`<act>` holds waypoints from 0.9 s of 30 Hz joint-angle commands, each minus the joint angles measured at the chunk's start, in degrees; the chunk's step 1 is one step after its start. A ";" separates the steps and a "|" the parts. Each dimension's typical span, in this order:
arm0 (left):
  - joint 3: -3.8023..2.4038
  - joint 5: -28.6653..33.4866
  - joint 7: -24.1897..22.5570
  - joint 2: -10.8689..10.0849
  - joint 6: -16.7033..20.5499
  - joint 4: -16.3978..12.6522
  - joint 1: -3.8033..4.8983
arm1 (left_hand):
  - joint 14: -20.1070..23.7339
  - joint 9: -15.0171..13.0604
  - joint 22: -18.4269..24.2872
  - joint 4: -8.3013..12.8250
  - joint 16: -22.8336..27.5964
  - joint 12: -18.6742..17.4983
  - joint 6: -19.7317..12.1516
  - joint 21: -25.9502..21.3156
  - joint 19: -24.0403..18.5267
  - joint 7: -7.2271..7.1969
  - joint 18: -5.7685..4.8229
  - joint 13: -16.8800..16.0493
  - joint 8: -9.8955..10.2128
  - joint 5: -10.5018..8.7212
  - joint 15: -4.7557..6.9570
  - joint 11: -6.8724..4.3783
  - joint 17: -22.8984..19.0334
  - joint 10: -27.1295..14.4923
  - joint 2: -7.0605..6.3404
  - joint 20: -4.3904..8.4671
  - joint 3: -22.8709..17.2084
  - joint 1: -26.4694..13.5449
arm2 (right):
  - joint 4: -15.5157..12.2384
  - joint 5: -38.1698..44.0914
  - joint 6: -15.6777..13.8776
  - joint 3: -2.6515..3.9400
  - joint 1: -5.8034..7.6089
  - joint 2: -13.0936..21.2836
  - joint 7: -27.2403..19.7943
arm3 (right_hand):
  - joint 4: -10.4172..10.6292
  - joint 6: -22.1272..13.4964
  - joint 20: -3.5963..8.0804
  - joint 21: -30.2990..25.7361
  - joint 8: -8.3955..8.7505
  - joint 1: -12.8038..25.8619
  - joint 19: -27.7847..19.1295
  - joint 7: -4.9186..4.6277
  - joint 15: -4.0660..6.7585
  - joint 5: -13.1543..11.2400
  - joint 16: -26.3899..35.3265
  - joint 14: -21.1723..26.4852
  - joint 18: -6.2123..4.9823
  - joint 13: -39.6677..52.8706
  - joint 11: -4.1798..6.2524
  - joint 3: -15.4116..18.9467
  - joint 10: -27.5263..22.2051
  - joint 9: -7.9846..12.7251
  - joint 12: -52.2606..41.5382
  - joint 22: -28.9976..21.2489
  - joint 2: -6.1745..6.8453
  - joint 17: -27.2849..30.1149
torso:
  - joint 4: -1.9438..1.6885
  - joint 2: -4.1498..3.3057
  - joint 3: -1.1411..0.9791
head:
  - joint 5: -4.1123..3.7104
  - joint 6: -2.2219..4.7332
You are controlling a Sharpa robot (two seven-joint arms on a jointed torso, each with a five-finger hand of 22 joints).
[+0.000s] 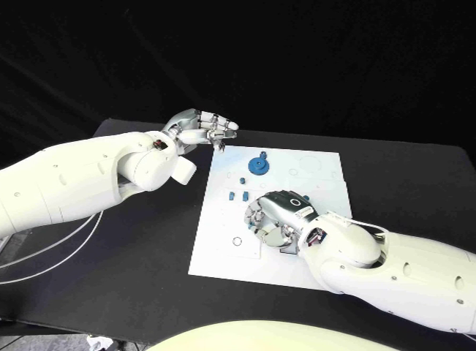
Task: Assemble the parts on the task board
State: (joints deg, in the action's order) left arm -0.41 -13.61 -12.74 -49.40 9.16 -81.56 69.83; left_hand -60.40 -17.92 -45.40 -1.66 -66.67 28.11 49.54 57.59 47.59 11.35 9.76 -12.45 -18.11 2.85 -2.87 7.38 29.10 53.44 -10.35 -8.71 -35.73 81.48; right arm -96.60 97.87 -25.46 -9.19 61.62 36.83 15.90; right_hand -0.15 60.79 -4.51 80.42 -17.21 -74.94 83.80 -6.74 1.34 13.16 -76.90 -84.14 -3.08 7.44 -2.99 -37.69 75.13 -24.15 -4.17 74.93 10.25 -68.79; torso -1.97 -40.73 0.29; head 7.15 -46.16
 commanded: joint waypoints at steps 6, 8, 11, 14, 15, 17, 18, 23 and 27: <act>-0.04 0.06 -0.12 0.04 -0.62 -0.09 0.05 | -0.30 -0.07 0.08 -0.02 0.28 -0.02 -0.60 -0.24 0.55 0.01 0.82 0.11 -0.22 0.08 -0.29 0.03 -0.10 -0.33 -0.16 -0.07 0.32 -0.60 | -0.58 0.78 -1.06 -0.22 -0.38 0.61 0.32 | 0.11 0.20 0.24 -0.02 -0.40 0.54 1.54 -0.11 0.26 0.34 0.01 -1.96 0.56 0.07 0.12 0.14 0.14 -0.14 -0.02 5.67 0.13 -0.15 | -0.02 0.02 0.01 | 0.06 0.03; -0.04 0.06 -0.11 0.03 -0.64 -0.09 0.05 | -0.30 -0.07 0.08 -0.02 0.28 -0.02 -0.60 -0.24 0.55 0.01 0.82 0.11 -0.22 0.08 -0.29 0.03 -0.10 -0.33 -0.16 -0.07 0.32 -0.60 | -0.74 0.84 -1.42 -0.22 -0.39 0.81 0.32 | 0.11 0.20 0.24 -0.02 -0.40 0.54 1.54 -0.11 0.26 0.34 0.01 -1.96 0.56 0.07 0.12 0.14 0.14 -0.14 -0.02 5.67 0.13 -0.15 | 0.00 0.03 0.02 | 0.12 0.02; -0.04 0.06 -0.10 0.02 -0.66 -0.09 0.05 | -0.30 -0.07 0.08 -0.02 0.28 -0.02 -0.60 -0.24 0.55 0.01 0.82 0.11 -0.22 0.08 -0.29 0.03 -0.10 -0.33 -0.16 -0.07 0.32 -0.60 | -0.91 0.90 -1.79 -0.21 -0.40 1.03 0.31 | 0.11 0.20 0.24 -0.02 -0.40 0.54 1.54 -0.11 0.26 0.34 0.01 -1.96 0.56 0.07 0.12 0.14 0.14 -0.14 -0.02 5.67 0.13 -0.15 | 0.00 0.02 0.03 | 0.13 0.01; -0.04 0.06 -0.09 0.02 -0.69 -0.10 0.05 | -0.30 -0.07 0.08 -0.02 0.28 -0.02 -0.60 -0.24 0.55 0.01 0.82 0.11 -0.22 0.08 -0.29 0.03 -0.10 -0.33 -0.16 -0.07 0.32 -0.60 | -0.99 0.93 -2.01 -0.21 -0.41 1.16 0.29 | 0.11 0.20 0.24 -0.02 -0.40 0.54 1.54 -0.11 0.26 0.34 0.01 -1.96 0.56 0.07 0.12 0.14 0.14 -0.14 -0.02 5.67 0.13 -0.15 | -0.02 0.02 0.04 | 0.16 -0.01; -0.04 0.06 -0.08 0.02 -0.70 -0.10 0.05 | -0.30 -0.07 0.08 -0.02 0.28 -0.02 -0.60 -0.24 0.55 0.01 0.82 0.11 -0.22 0.08 -0.29 0.03 -0.10 -0.33 -0.16 -0.07 0.32 -0.60 | -1.02 0.94 -2.09 -0.21 -0.41 1.19 0.30 | 0.04 0.22 0.25 0.03 -0.46 0.49 1.55 -0.08 0.28 0.35 -0.10 -2.00 0.57 0.10 0.16 0.13 0.20 -0.21 -0.02 5.72 0.10 -0.30 | -0.03 0.02 0.03 | 0.19 -0.04; -0.04 0.06 -0.07 0.01 -0.70 -0.10 0.05 | -0.30 -0.07 0.08 -0.02 0.28 -0.02 -0.60 -0.24 0.55 0.01 0.82 0.11 -0.22 0.08 -0.29 0.03 -0.10 -0.33 -0.16 -0.07 0.32 -0.60 | -1.05 0.96 -2.28 -0.21 -0.41 1.24 0.34 | 0.04 0.22 0.25 0.03 -0.46 0.49 1.55 -0.08 0.28 0.35 -0.10 -2.00 0.57 0.10 0.16 0.13 0.20 -0.21 -0.02 5.72 0.10 -0.30 | -0.04 0.01 0.02 | 0.21 -0.08; -0.04 0.06 -0.06 0.01 -0.71 -0.10 0.05 | -0.30 -0.07 0.08 -0.02 0.28 -0.02 -0.60 -0.24 0.55 0.01 0.82 0.11 -0.22 0.08 -0.29 0.03 -0.10 -0.33 -0.16 -0.07 0.32 -0.60 | -1.06 0.98 -2.37 -0.20 -0.41 1.26 0.37 | 0.04 0.22 0.25 0.03 -0.46 0.49 1.55 -0.08 0.28 0.35 -0.10 -2.00 0.57 0.10 0.16 0.13 0.20 -0.21 -0.02 5.72 0.10 -0.30 | -0.04 0.01 0.02 | 0.21 -0.08; -0.04 0.06 0.00 0.01 -0.80 -0.09 0.05 | -0.30 -0.07 0.15 -0.03 0.29 -0.04 -0.68 -0.33 0.60 0.02 0.82 0.16 -0.23 0.08 -0.31 0.05 -0.11 -0.41 -0.16 -0.09 0.34 -0.58 | -1.02 1.05 -2.41 -0.20 -0.42 1.28 0.54 | 0.04 0.22 0.25 0.03 -0.46 0.49 1.55 -0.08 0.28 0.35 -0.10 -2.00 0.57 0.10 0.16 0.13 0.20 -0.21 -0.02 5.72 0.10 -0.30 | -0.03 0.02 0.03 | 0.20 -0.07; -0.04 0.06 0.08 0.01 -0.91 -0.09 0.05 | -0.30 -0.07 0.17 -0.04 0.29 -0.04 -0.70 -0.35 0.61 0.03 0.82 0.17 -0.23 0.08 -0.31 0.06 -0.11 -0.44 -0.16 -0.09 0.36 -0.58 | -0.89 1.16 -2.30 -0.20 -0.43 1.24 0.76 | 0.01 0.22 0.25 0.05 -0.49 0.47 1.56 -0.07 0.30 0.36 -0.11 -2.00 0.57 0.12 0.16 0.12 0.23 -0.25 -0.01 5.75 0.07 -0.30 | 0.01 0.02 0.02 | 0.21 -0.05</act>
State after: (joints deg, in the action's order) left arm -0.41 -13.61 -12.52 -49.43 9.09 -81.54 69.83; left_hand -60.61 -17.91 -45.30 -1.66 -66.67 28.12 49.14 57.59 47.81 11.35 9.76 -12.34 -18.11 2.85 -3.08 7.38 29.05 53.44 -10.35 -8.92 -35.73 81.48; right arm -97.46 98.11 -27.54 -9.39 61.25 38.09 16.39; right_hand -0.23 60.65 -4.51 80.42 -17.31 -74.71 83.80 -6.87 1.34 13.30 -76.90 -84.14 -3.08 7.51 -3.00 -37.62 75.17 -24.44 -4.07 74.91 10.51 -69.04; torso -1.99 -40.72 0.31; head 7.36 -46.24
